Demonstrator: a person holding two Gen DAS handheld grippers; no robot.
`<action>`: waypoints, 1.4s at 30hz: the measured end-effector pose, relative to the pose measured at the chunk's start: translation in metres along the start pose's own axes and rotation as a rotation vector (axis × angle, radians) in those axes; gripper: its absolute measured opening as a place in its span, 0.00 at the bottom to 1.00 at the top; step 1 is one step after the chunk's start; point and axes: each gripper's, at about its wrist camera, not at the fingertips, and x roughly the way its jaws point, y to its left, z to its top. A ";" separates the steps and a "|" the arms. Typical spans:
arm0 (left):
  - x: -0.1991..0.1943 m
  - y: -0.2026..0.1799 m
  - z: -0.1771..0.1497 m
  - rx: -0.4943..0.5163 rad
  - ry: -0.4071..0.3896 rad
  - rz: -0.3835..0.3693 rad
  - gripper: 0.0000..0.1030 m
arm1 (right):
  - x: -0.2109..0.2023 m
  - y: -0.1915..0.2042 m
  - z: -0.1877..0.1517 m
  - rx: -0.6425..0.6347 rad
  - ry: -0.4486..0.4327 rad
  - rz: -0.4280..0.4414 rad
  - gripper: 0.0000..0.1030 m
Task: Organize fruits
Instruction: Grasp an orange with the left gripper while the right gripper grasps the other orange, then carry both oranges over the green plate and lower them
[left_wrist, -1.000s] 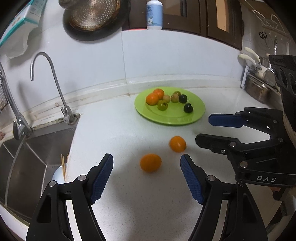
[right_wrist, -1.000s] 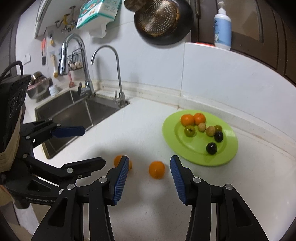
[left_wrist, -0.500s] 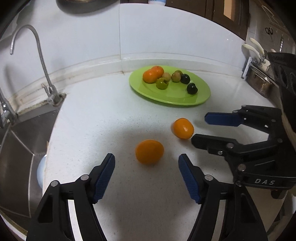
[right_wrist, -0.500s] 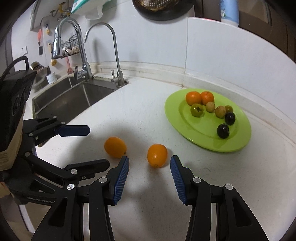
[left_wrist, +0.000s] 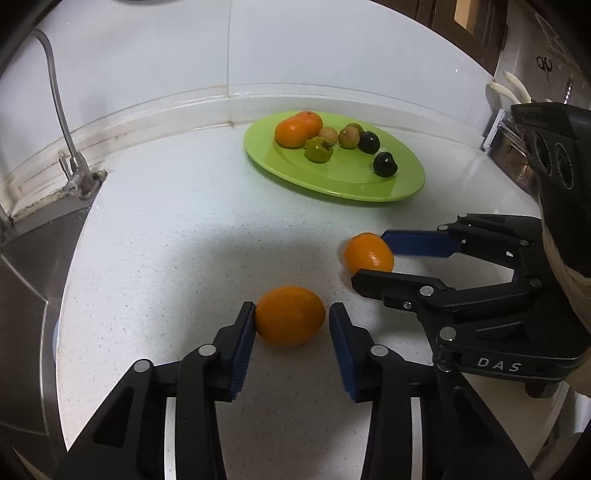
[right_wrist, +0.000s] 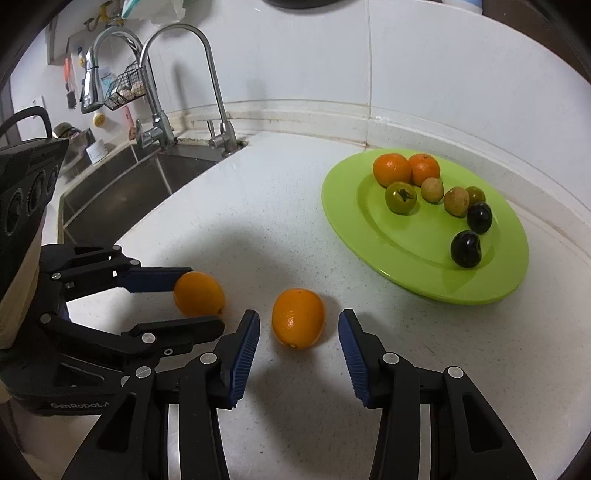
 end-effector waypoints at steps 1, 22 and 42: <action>0.000 0.000 0.000 0.000 0.001 -0.001 0.36 | 0.002 0.000 0.000 0.001 0.006 0.006 0.39; -0.038 -0.012 0.005 -0.043 -0.079 0.014 0.36 | -0.035 0.003 -0.002 0.035 -0.075 -0.004 0.31; -0.091 -0.047 0.030 -0.010 -0.225 -0.001 0.36 | -0.114 0.001 0.001 0.067 -0.237 -0.090 0.31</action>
